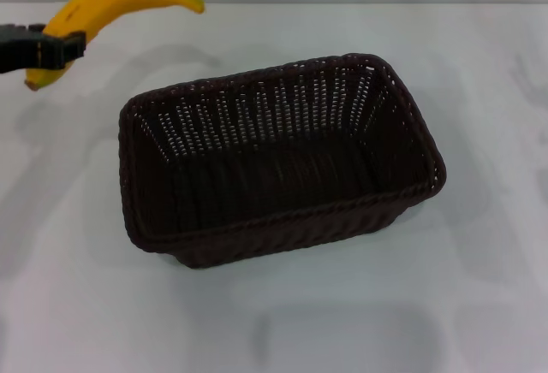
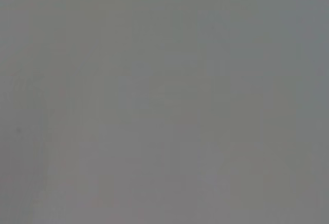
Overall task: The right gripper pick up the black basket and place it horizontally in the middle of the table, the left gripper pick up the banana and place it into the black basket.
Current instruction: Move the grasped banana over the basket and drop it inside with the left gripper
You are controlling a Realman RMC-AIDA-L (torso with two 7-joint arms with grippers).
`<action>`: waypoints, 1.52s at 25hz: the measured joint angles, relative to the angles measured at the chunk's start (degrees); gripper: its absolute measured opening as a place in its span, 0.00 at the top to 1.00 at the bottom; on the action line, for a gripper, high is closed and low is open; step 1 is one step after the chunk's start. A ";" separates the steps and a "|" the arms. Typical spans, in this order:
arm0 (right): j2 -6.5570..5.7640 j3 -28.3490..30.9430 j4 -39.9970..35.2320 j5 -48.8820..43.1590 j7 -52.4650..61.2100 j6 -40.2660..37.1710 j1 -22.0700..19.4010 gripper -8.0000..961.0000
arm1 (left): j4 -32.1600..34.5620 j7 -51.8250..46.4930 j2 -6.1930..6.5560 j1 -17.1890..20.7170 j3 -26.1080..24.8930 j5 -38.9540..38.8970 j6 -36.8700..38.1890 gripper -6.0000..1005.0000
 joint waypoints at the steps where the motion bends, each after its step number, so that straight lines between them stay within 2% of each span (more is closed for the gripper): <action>1: 0.00 0.02 0.05 0.00 0.00 0.00 -0.01 0.11 | 0.92 -0.50 0.00 0.01 0.19 0.05 -0.58 0.52; 16: -0.10 0.28 0.35 0.00 0.04 0.12 0.38 0.11 | 9.08 -6.93 0.01 -0.72 7.12 1.67 -2.73 0.52; 30: 0.00 0.08 -0.17 0.00 0.04 0.20 0.40 0.11 | 10.76 -12.26 0.00 -1.04 16.03 4.90 -2.13 0.52; 38: -0.01 -0.25 -0.19 -0.01 0.04 0.90 0.10 0.11 | 10.65 -13.33 0.00 -1.42 19.32 5.28 -1.28 0.52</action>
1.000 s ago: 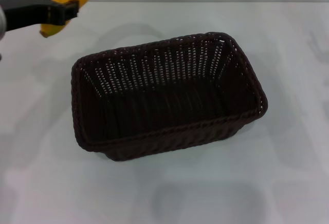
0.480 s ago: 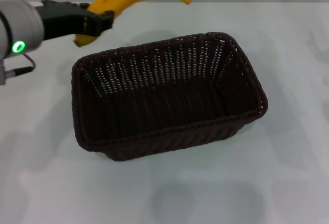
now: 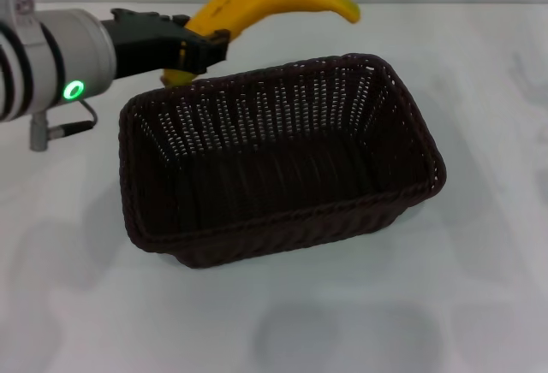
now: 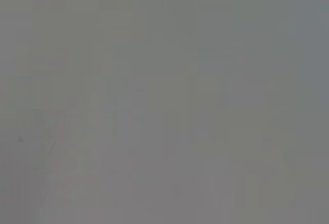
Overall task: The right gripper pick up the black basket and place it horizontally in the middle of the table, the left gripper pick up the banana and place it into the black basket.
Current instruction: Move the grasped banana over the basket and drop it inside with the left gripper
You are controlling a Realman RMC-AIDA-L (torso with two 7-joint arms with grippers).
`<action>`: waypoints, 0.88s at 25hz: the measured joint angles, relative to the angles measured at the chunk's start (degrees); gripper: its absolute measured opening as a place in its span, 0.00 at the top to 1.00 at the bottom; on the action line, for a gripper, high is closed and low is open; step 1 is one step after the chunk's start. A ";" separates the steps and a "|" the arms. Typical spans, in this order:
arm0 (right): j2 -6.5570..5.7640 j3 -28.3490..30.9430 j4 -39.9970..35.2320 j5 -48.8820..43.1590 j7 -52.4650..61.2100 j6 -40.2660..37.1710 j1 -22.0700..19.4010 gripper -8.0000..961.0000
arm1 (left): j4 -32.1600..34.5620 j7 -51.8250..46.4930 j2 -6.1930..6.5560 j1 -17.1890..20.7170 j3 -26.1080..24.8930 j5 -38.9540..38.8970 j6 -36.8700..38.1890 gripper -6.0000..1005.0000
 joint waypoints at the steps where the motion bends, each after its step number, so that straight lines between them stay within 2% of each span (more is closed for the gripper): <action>1: 0.00 -0.03 0.00 0.00 0.00 0.00 -0.04 0.11 | -0.06 -0.17 0.00 -0.08 0.43 -0.02 0.10 0.52; 9: 0.08 -0.09 0.00 -0.20 0.00 0.04 -0.14 0.11 | -0.92 -1.08 0.00 -0.82 3.06 -0.53 0.99 0.52; 22: 0.09 -0.09 0.00 -0.42 0.00 0.09 -0.22 0.11 | -1.06 -1.18 -0.02 -1.28 2.87 -4.32 -0.22 0.51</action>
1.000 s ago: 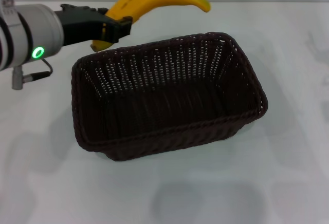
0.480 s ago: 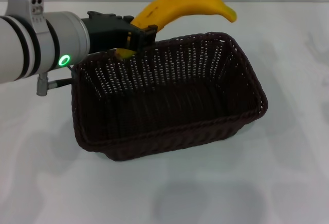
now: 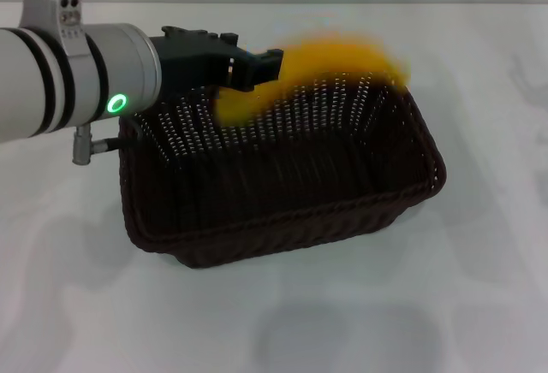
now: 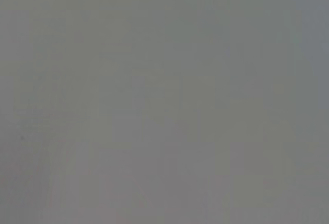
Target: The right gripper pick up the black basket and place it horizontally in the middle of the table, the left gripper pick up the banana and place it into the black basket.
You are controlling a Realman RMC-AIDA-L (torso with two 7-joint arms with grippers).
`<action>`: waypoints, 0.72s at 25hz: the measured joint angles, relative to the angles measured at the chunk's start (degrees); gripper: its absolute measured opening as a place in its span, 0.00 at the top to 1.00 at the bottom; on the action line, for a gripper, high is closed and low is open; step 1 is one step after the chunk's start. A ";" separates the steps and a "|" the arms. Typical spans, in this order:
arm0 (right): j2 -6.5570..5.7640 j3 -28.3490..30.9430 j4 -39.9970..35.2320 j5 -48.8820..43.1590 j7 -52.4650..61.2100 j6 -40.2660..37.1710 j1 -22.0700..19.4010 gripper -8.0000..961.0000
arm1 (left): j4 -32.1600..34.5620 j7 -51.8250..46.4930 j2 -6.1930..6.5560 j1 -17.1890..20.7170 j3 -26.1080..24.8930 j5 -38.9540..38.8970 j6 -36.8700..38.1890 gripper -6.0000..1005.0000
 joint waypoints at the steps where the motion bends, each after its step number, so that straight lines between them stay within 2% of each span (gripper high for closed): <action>1: 0.01 0.00 0.00 -0.01 0.00 0.01 0.00 0.11 | 0.00 -0.03 0.00 0.08 -0.20 -0.50 0.12 0.51; 10: 0.00 -0.20 0.01 -0.01 0.00 0.20 0.02 0.11 | -0.38 0.07 0.02 0.14 -0.84 1.30 0.98 0.27; 15: 0.00 -0.29 0.92 0.00 0.00 0.58 0.45 0.11 | -2.91 0.36 0.02 2.11 -2.06 5.55 9.22 0.11; 18: 0.00 -0.35 1.36 0.01 0.00 0.65 0.83 0.11 | -5.53 0.55 0.02 3.43 -3.16 7.54 16.14 0.11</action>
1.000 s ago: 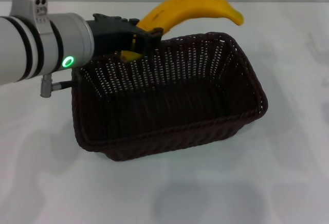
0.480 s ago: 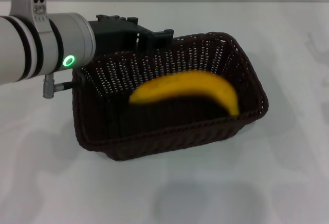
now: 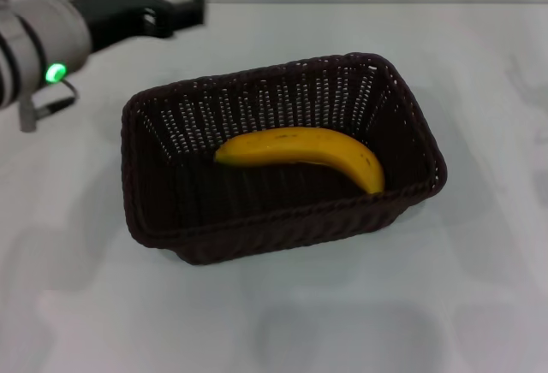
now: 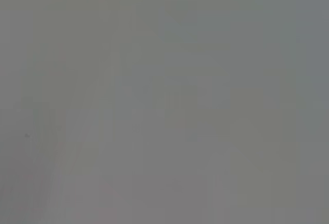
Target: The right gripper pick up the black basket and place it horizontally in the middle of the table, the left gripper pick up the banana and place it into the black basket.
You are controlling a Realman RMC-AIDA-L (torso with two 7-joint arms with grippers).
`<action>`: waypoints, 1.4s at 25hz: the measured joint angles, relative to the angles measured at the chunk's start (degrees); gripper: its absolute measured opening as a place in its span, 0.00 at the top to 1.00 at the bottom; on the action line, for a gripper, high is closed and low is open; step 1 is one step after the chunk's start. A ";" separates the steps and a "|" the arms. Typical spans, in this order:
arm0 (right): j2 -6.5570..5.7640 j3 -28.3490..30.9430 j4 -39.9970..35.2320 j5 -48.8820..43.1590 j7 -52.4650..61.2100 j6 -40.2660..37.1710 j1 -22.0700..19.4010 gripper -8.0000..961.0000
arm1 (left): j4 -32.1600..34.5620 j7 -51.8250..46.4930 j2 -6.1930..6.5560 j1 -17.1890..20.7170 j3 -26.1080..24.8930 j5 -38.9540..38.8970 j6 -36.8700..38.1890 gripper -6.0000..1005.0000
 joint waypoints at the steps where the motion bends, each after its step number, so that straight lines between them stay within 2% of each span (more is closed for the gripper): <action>1: 0.00 0.00 0.17 0.00 0.00 0.02 0.21 0.11 | -1.01 0.01 0.00 0.52 -0.30 0.48 2.74 0.11; 5: 0.06 -0.01 1.39 0.13 0.00 0.61 1.42 0.11 | -4.99 0.13 0.04 3.46 -0.72 2.03 17.47 0.12; 9: 0.10 0.16 2.57 0.54 0.00 1.09 2.43 0.11 | -10.82 -0.03 0.03 6.04 0.01 2.01 38.22 0.12; 12: 0.17 0.53 3.77 1.97 0.00 1.31 3.37 0.11 | -16.35 -0.28 0.06 6.64 1.78 1.86 53.47 0.12; 17: 0.18 0.81 6.80 4.06 0.00 1.64 6.60 0.11 | -25.46 -1.14 0.01 6.63 3.33 2.63 74.97 0.12; 22: 0.17 1.67 10.19 5.57 0.00 1.64 9.93 0.11 | -35.55 -10.66 0.10 5.44 2.99 2.82 94.38 0.12; 26: 0.18 3.24 12.41 6.01 0.00 1.41 12.00 0.11 | -44.26 -13.50 0.05 3.69 3.26 4.65 109.46 0.12; 29: 0.14 3.95 13.88 7.82 0.04 1.03 13.49 0.11 | -48.39 -13.56 -0.04 2.83 3.35 5.40 116.51 0.12; 35: -0.38 5.09 14.31 8.73 0.07 0.44 13.80 0.11 | -48.93 -13.54 -0.17 3.92 3.55 2.97 115.16 0.12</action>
